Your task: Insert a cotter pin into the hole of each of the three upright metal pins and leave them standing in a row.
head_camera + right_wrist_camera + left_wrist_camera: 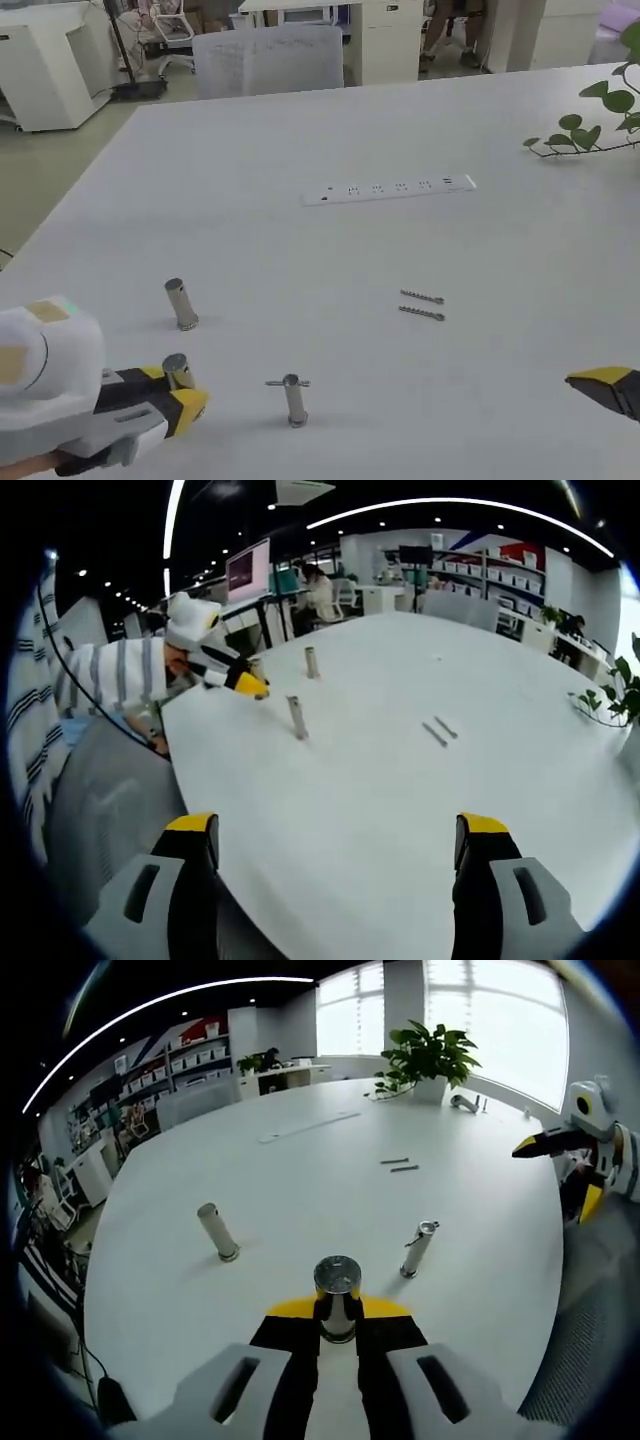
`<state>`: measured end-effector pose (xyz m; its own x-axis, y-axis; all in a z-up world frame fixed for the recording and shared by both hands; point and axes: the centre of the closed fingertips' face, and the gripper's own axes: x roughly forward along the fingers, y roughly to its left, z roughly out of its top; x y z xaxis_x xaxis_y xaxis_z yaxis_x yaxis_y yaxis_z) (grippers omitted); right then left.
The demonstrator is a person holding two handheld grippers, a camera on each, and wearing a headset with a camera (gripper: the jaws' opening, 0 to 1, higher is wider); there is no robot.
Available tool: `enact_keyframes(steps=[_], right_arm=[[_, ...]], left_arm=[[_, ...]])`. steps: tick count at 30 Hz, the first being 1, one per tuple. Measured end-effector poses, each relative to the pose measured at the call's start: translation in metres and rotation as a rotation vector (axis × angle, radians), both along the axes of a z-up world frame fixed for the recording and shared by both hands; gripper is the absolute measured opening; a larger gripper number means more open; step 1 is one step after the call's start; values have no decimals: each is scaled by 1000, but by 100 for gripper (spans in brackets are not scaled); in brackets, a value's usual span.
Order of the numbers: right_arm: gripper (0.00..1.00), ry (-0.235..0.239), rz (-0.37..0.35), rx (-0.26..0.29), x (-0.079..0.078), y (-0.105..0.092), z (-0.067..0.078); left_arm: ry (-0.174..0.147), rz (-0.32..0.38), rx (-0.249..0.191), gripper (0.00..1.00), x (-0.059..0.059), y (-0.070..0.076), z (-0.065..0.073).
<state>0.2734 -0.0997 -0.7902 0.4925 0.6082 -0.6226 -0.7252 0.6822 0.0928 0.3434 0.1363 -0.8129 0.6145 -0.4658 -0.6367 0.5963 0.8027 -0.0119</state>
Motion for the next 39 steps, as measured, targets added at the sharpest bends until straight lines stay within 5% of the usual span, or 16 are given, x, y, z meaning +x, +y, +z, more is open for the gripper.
enact_keyframes(steps=[4, 13, 25, 30, 39], right_arm=[[99, 4, -5, -1, -1, -2, -1], [98, 11, -11, -5, -2, -4, -2], [98, 16, -11, -14, 0, -7, -3], [98, 20, -17, -13, -1, -9, -3], [98, 29, -18, -21, -4, -13, -7]], left_arm=[[0, -33, 23, 11, -10, -10, 0], [42, -40, -51, 11, -28, -37, -3], [59, -91, -84, 11, -37, -83, -8], [54, -141, -46, 11, -41, -102, -15], [61, -158, -77, 11, -49, -132, -19]])
